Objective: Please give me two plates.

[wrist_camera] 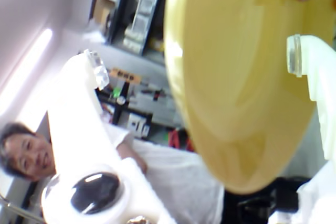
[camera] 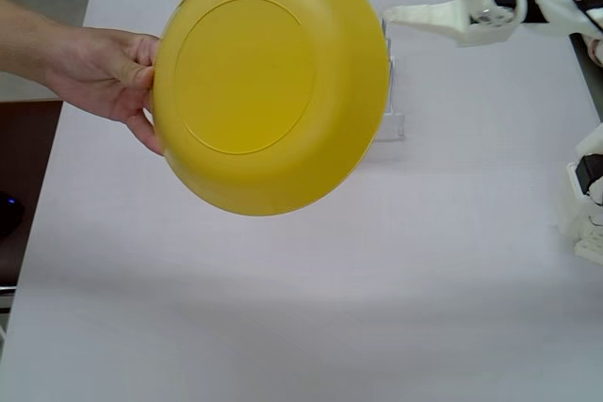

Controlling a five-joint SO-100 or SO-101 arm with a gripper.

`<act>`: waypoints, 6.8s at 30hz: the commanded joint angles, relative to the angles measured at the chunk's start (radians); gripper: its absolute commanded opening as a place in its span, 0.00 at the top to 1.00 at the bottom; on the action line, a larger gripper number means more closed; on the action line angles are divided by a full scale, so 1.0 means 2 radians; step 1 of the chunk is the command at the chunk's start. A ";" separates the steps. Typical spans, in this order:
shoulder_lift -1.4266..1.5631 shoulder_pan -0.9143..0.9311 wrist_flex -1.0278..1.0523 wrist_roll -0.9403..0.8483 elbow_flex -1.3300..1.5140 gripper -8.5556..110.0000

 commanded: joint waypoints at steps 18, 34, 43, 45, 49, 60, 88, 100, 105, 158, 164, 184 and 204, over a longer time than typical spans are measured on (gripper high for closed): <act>0.046 0.245 0.113 0.055 0.107 0.93; -0.164 0.316 0.110 -0.100 -0.044 0.65; -0.285 0.318 0.110 -0.136 -0.167 0.64; -0.305 0.318 0.110 -0.136 -0.189 0.65; -0.331 0.318 0.110 -0.123 -0.210 0.69; -0.351 0.313 0.111 -0.084 -0.218 0.91; -0.210 0.337 0.225 0.094 -0.425 0.93; -0.130 0.278 0.298 0.177 -0.425 0.93; -0.107 0.209 0.288 0.207 -0.425 0.93; -0.183 -0.012 -0.279 0.153 -0.184 0.93; -0.183 -0.012 -0.279 0.150 -0.184 0.93; -0.184 -0.011 -0.286 0.144 -0.183 0.93; -0.134 0.014 -0.048 0.097 -0.165 0.47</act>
